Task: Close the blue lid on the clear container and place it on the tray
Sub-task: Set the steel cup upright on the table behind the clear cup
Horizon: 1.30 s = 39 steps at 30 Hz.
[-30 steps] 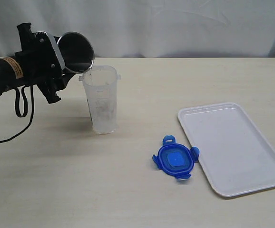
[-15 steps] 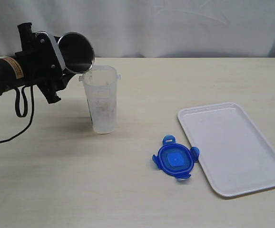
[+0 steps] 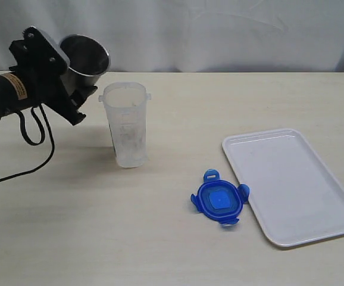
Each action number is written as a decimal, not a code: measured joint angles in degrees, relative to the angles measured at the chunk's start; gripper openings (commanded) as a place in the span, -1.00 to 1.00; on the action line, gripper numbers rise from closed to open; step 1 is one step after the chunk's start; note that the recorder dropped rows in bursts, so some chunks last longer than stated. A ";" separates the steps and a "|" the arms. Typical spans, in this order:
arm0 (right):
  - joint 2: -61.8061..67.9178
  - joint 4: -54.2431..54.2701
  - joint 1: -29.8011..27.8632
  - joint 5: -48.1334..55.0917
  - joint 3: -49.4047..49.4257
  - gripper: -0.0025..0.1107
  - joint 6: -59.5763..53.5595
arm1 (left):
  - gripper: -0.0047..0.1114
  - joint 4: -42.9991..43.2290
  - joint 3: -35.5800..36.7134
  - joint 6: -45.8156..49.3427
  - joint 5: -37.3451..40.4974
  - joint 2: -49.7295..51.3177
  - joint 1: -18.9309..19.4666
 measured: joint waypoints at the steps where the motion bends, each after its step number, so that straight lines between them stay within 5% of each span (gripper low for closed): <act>1: 0.00 0.00 0.00 0.00 0.00 -0.88 0.00 | -0.92 0.11 0.00 -2.73 -1.93 0.68 0.79; 8: 0.00 0.00 0.00 0.00 0.00 -0.88 0.00 | -0.92 0.11 -2.00 -17.08 -17.29 9.82 7.61; 17: 0.00 0.00 0.00 0.00 0.00 -0.88 0.00 | -0.92 4.05 -17.34 -31.07 -19.08 23.92 10.87; 33: 0.00 0.00 0.00 0.00 0.00 -0.88 0.00 | -0.90 6.97 -22.42 -29.19 -18.40 32.70 10.77; 35: 0.00 0.00 0.00 0.00 0.00 -0.88 0.00 | -0.76 6.97 -22.42 -29.19 -18.16 32.70 10.77; 39: 0.00 0.00 0.00 0.00 0.00 -0.88 0.00 | 0.23 6.97 -22.42 -30.05 -17.52 32.70 10.77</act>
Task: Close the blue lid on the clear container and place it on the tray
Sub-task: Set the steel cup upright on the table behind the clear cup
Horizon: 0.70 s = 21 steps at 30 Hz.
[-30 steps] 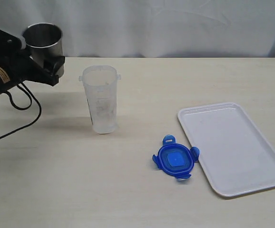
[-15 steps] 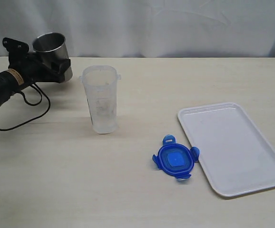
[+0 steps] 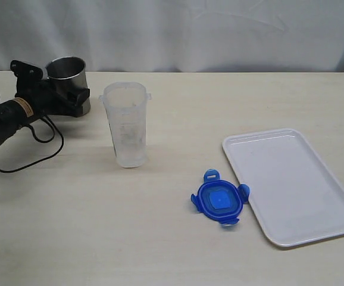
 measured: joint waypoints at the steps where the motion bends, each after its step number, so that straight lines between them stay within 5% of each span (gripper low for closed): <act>1: 0.00 0.00 0.00 0.00 0.00 -0.88 0.00 | 0.38 0.00 0.00 0.00 0.05 0.00 0.00; 4: 0.00 0.00 0.00 0.00 0.00 -0.88 0.00 | 0.55 0.00 0.00 0.00 -0.22 0.00 0.00; 17: 0.00 0.00 0.00 0.00 0.00 -0.88 0.00 | 0.57 1.63 -0.28 -0.15 -1.15 0.00 0.00; 21: 0.00 0.00 0.00 0.00 0.00 -0.88 0.00 | 0.89 2.17 -0.28 -0.69 -0.35 0.00 0.00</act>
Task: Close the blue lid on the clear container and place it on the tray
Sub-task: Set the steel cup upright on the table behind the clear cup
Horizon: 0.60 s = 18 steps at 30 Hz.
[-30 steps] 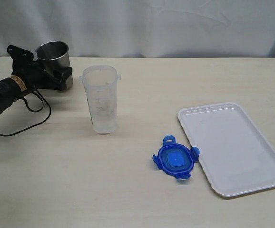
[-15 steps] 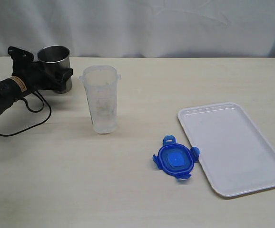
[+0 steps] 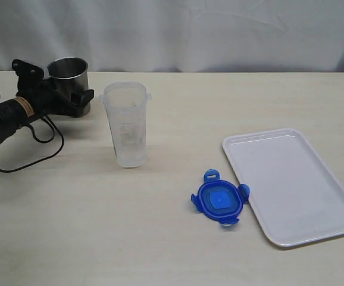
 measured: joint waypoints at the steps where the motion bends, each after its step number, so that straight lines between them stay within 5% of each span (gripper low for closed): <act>1: 0.00 0.00 0.00 0.00 0.00 -0.88 0.00 | 0.89 0.00 0.00 -0.11 0.17 0.00 0.00; 7: 0.00 0.00 0.00 0.00 0.00 -0.88 0.00 | 0.89 -2.31 0.00 -0.55 4.47 0.00 0.00; 18: 0.00 0.00 0.00 0.00 0.00 -0.88 0.00 | 0.89 11.73 0.37 -8.34 4.79 -0.21 1.99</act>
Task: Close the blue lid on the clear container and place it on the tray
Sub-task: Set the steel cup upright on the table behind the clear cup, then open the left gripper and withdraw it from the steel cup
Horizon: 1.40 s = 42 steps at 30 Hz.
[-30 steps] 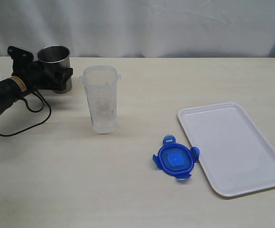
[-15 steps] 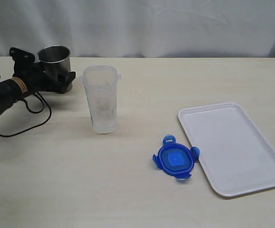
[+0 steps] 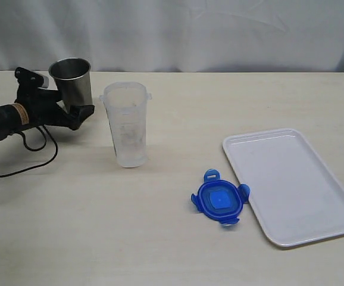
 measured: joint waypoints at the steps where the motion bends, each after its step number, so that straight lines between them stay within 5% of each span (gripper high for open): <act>1: 0.00 0.00 0.00 0.00 0.00 -0.88 0.00 | 0.89 0.09 0.50 -0.44 -0.42 -0.13 0.54; 8: 0.00 0.00 0.00 0.10 0.00 -0.88 0.00 | 0.89 0.69 8.63 -2.95 -6.13 -2.59 5.57; 20: 0.00 0.00 0.00 0.10 0.00 -0.88 0.00 | 0.89 38.26 10.19 -48.41 -7.17 -15.15 6.56; 31: 0.00 0.00 0.00 0.10 0.00 -0.88 0.00 | 0.88 48.18 10.19 -64.80 -20.66 -15.71 6.68; 33: 0.00 0.00 0.00 0.10 0.00 -0.88 0.00 | 0.76 48.32 10.31 -67.75 -20.46 -15.75 6.68; 42: 0.00 0.00 0.00 0.10 0.00 -0.88 0.00 | -0.55 48.82 17.64 -67.31 -5.90 -21.02 6.68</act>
